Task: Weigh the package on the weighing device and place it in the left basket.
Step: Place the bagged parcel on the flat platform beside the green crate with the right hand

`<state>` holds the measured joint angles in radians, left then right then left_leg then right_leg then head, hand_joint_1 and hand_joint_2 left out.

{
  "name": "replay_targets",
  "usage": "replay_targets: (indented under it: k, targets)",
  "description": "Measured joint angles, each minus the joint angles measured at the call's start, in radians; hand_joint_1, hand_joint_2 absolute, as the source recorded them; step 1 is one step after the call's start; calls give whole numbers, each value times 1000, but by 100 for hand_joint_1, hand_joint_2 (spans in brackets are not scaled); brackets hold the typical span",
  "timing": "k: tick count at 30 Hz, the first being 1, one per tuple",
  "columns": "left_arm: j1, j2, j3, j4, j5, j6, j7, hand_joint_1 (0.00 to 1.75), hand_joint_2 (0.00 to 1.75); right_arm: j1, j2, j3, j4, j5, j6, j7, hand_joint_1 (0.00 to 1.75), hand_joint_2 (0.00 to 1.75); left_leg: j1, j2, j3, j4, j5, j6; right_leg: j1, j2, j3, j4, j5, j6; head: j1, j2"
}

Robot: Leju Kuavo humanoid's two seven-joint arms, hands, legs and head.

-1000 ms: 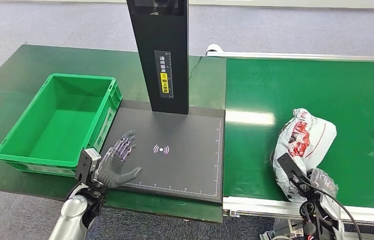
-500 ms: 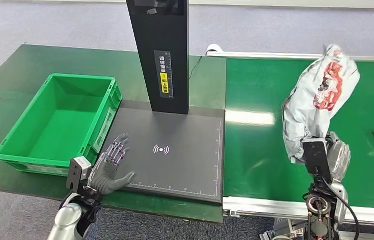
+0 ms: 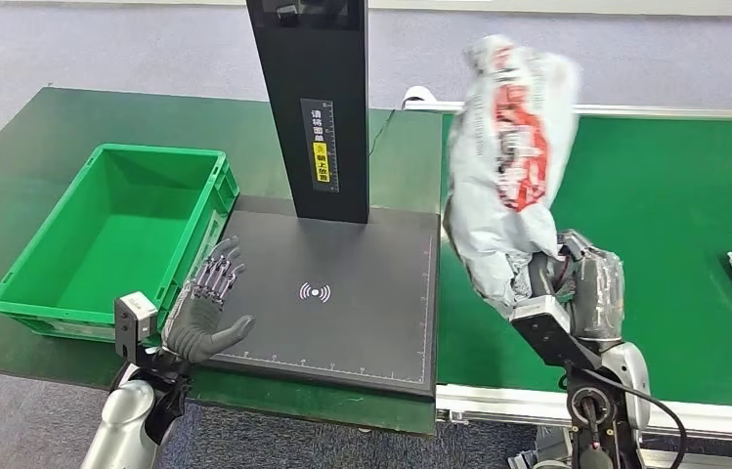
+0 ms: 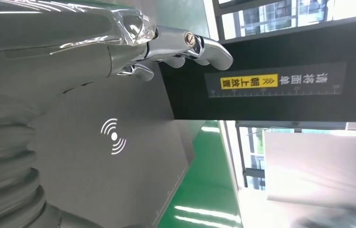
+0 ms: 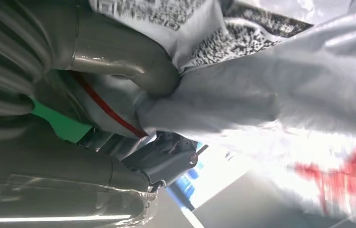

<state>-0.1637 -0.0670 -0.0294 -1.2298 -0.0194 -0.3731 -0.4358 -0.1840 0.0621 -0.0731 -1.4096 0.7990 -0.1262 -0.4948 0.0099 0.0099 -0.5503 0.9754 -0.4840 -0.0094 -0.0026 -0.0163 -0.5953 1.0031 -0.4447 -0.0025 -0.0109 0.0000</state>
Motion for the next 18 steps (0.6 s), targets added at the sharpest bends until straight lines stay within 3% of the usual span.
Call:
replay_targets:
  k: [5,11,18]
  targets:
    - [-3,7,0,7,1,-1,-4,0,175,3,-8,46,-1,11,20,4,175,175,0,0,0,0,0,0,0,0,0,0,0,0,0,0]
    - [-12,11,0,12,-24,7,-42,0,175,0,-45,163,68,131,238,76,175,175,0,0,-1,0,0,0,0,0,0,0,0,0,0,0]
    - [-19,11,0,11,-31,9,-45,0,175,-62,-80,311,236,123,289,101,175,175,0,-1,0,0,0,0,0,0,0,0,0,0,0,0]
